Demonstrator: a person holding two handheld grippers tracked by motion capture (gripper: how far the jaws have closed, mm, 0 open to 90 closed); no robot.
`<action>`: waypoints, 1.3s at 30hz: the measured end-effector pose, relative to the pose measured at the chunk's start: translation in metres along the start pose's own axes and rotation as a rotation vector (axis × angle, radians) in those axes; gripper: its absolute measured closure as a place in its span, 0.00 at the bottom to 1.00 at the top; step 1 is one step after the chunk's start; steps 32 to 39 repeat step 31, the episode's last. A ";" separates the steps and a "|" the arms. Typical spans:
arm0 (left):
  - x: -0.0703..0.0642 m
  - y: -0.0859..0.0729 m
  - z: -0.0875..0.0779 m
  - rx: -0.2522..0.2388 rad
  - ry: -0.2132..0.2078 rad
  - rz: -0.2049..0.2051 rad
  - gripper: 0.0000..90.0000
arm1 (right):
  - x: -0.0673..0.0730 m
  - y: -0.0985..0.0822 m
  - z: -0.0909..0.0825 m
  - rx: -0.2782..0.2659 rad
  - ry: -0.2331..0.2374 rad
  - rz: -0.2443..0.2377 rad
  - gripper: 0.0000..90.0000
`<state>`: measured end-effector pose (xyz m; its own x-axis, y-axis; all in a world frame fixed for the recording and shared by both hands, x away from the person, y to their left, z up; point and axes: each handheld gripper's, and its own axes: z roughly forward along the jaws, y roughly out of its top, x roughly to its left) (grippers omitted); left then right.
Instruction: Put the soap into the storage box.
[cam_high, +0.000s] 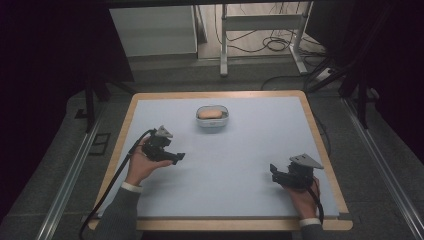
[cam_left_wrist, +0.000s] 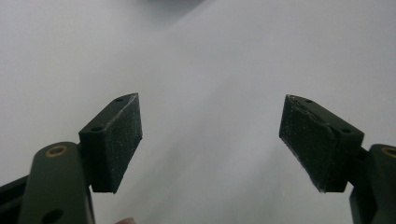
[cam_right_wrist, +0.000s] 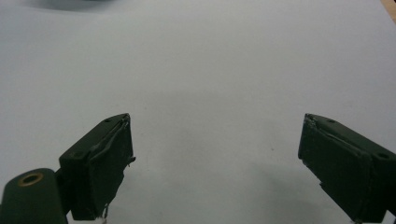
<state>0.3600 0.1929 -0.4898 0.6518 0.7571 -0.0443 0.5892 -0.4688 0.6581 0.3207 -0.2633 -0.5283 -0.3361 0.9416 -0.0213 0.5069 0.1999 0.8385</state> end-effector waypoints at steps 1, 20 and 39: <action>0.000 -0.004 -0.001 -0.003 -0.002 -0.006 0.24 | 0.000 0.000 0.000 0.000 0.000 0.000 0.11; 0.004 -0.050 -0.002 0.007 0.016 -0.084 0.23 | 0.001 0.000 0.001 0.001 -0.004 -0.008 0.11; 0.001 -0.054 -0.002 0.012 0.004 -0.090 0.21 | -0.001 0.001 0.002 0.017 0.010 -0.001 0.11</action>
